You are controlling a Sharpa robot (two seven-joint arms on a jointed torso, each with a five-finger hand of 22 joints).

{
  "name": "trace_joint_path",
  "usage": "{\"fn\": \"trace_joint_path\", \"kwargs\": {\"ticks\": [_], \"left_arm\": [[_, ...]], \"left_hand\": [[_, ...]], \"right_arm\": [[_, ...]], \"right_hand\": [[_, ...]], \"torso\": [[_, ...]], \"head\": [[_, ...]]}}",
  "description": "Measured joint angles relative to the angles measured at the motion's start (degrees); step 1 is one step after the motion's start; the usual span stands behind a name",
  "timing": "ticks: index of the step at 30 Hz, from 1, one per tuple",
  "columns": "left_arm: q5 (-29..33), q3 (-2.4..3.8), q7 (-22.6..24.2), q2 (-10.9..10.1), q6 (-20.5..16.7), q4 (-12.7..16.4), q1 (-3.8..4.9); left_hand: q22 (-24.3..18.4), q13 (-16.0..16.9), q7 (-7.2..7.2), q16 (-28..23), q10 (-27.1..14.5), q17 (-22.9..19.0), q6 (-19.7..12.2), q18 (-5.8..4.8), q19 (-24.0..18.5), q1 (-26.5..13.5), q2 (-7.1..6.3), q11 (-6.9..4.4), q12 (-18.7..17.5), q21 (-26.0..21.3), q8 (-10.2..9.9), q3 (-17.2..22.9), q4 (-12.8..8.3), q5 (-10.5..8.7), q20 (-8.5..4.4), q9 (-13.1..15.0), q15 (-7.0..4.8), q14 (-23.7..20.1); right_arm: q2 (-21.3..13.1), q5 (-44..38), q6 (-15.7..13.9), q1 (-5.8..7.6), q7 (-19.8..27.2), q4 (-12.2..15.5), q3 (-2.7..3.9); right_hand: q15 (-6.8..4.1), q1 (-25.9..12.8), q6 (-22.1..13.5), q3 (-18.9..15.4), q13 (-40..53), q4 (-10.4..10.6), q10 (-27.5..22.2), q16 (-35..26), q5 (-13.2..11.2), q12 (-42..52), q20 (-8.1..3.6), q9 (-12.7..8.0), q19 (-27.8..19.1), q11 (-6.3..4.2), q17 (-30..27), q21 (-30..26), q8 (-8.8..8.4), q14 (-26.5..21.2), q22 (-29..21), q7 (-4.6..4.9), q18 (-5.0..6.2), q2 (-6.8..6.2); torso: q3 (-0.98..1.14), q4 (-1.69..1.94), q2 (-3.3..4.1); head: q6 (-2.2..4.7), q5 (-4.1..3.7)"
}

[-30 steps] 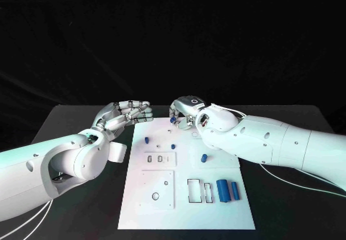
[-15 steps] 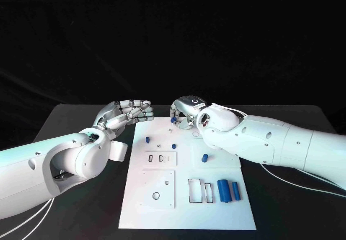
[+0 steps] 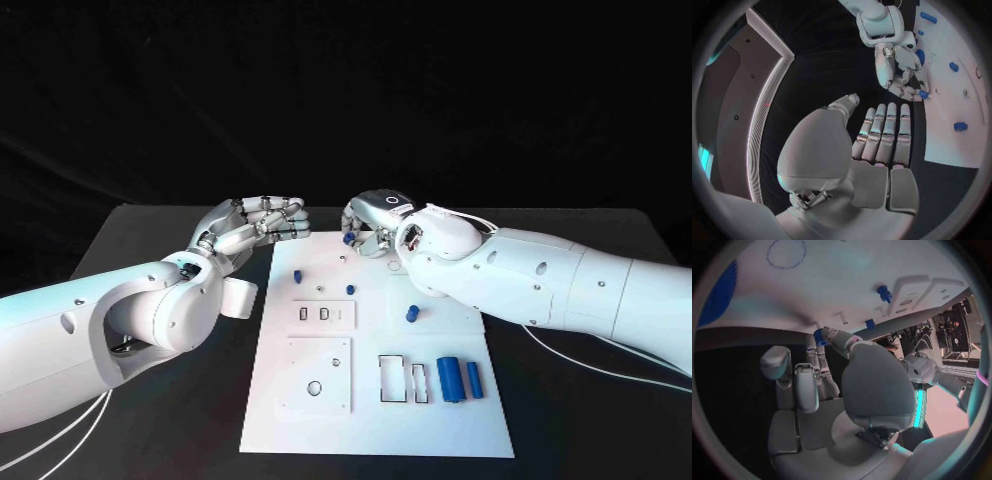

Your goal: Assemble the parts on the task board

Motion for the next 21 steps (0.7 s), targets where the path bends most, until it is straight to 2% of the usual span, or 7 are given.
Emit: {"fn": "trace_joint_path", "kwargs": {"ticks": [16,19,20,21], "left_arm": [[0.0,0.0,0.0,0.0,0.0,-0.2,0.04],[0.0,0.0,0.0,0.0,0.0,-0.2,0.05],[0.0,0.0,0.0,0.0,0.0,-0.2,0.05],[0.0,0.0,0.0,0.0,0.0,-0.2,0.05]], "left_hand": [[0.0,0.0,0.0,0.0,0.0,0.0,0.0,0.0,0.0,0.0,0.0,0.0,0.0,0.0,0.0,0.0,0.0,0.0,0.0,0.0,0.0,0.0],[0.0,0.0,0.0,0.0,0.0,0.0,0.0,0.0,0.0,0.0,0.0,0.0,0.0,0.0,0.0,0.0,0.0,0.0,0.0,0.0,0.0,0.0],[0.0,0.0,0.0,0.0,0.0,0.0,0.0,0.0,0.0,0.0,0.0,0.0,0.0,0.0,0.0,0.0,0.0,0.0,0.0,0.0,0.0,0.0],[0.0,0.0,0.0,0.0,0.0,0.0,0.0,0.0,0.0,0.0,0.0,0.0,0.0,0.0,0.0,0.1,-0.1,0.0,0.0,0.0,0.0,-0.3]], "right_arm": [[-0.1,0.1,0.6,-0.13,0.1,0.0,-0.05],[-0.1,0.1,0.7,-0.13,0.1,0.0,-0.05],[-0.1,0.1,0.7,-0.13,0.1,0.0,-0.05],[-0.1,0.2,0.7,-0.14,0.1,-0.1,-0.07]], "right_hand": [[0.0,0.0,-0.2,0.0,0.0,0.0,-0.1,0.2,-0.1,-0.1,0.0,0.2,0.0,0.09,0.0,0.0,0.24,0.0,0.0,-0.23,0.0,-0.01],[0.0,-0.7,-0.3,0.4,0.0,0.4,-1.1,0.2,-0.1,0.0,0.35,0.2,-0.8,0.54,0.0,-0.3,0.02,0.0,-0.6,-0.25,0.0,-0.72],[0.34,-1.2,-1.3,0.5,-0.2,0.5,-2.3,0.2,-0.1,0.0,0.51,1.3,-1.4,0.8,-0.2,-0.9,-0.51,-0.1,-1.2,0.19,0.0,-1.18],[1.01,-2.0,-3.3,0.7,-0.8,0.7,-4.7,0.0,0.0,0.0,0.97,2.4,-2.2,1.58,-0.7,-1.8,-1.63,-0.1,-2.2,1.21,0.0,-1.98]], "torso": [[0.04,-0.03,0.0],[0.04,-0.04,0.01],[0.04,-0.04,0.02],[0.03,-0.04,0.02]], "head": [[0.09,0.14],[0.09,0.15],[0.12,0.16],[0.13,0.16]]}}
